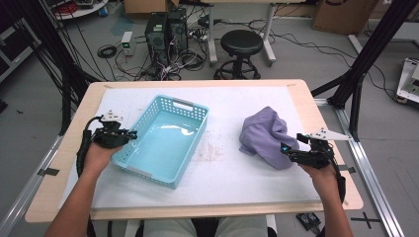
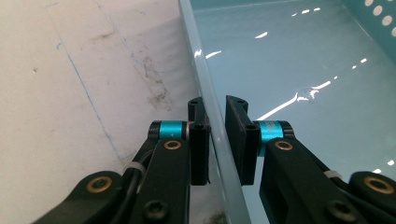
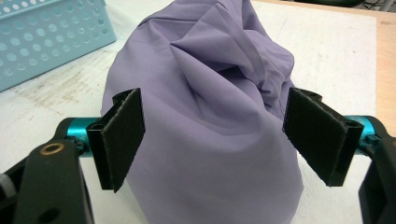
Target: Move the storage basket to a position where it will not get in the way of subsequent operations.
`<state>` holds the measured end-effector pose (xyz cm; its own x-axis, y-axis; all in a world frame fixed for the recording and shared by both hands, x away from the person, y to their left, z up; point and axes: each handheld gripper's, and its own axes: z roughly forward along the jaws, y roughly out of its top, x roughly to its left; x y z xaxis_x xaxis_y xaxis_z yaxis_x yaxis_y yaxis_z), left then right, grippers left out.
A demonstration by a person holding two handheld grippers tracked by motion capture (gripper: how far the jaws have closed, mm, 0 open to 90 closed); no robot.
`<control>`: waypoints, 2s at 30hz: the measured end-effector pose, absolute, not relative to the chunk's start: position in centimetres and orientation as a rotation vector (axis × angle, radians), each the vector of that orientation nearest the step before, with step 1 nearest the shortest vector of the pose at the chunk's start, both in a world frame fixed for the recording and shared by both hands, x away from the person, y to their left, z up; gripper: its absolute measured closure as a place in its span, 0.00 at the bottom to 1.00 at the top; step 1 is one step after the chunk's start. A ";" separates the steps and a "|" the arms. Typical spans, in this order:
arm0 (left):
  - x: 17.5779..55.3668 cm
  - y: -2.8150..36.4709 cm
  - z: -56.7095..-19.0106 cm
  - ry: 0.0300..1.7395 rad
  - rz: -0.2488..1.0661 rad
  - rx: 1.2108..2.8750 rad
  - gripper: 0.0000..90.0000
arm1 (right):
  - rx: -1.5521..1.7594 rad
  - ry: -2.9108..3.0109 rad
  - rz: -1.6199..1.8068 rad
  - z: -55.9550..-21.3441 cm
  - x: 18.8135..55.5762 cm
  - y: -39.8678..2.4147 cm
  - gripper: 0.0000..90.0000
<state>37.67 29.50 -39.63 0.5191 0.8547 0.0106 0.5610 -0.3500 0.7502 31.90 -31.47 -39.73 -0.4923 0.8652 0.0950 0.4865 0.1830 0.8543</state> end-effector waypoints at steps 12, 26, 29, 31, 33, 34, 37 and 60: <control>37.2 30.8 -39.8 1.257 0.596 1.978 0.91 | 1.268 2.054 1.237 -39.8 31.9 -31.6 0.23; 35.8 36.3 -39.9 1.518 0.722 1.813 0.91 | 1.267 2.058 1.232 -39.9 31.9 -31.5 0.23; 35.7 37.0 -39.9 1.543 0.746 1.797 0.91 | 1.273 2.060 1.233 -39.9 31.9 -31.5 0.23; 35.6 37.6 -39.9 1.564 0.759 1.780 0.91 | 1.269 2.061 1.231 -39.9 31.9 -31.5 0.23; 35.5 38.2 -40.0 1.576 0.765 1.769 0.91 | 1.272 2.061 1.230 -39.9 31.9 -31.5 0.23; 35.4 38.4 -40.0 1.574 0.764 1.765 0.91 | 1.272 2.061 1.230 -39.9 31.9 -31.5 0.23; 35.0 38.8 -40.5 1.495 0.674 1.768 0.72 | 1.271 2.060 1.229 -39.9 31.8 -31.5 0.23; 33.3 41.5 -41.0 1.722 0.762 1.617 0.94 | 1.270 2.065 1.224 -40.0 31.9 -31.4 0.23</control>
<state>33.28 41.51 -41.04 -0.0310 0.9973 -0.0670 0.6209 0.0717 0.7806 31.90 -31.39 -40.04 -0.4928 0.8656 0.0884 0.4933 0.1942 0.8479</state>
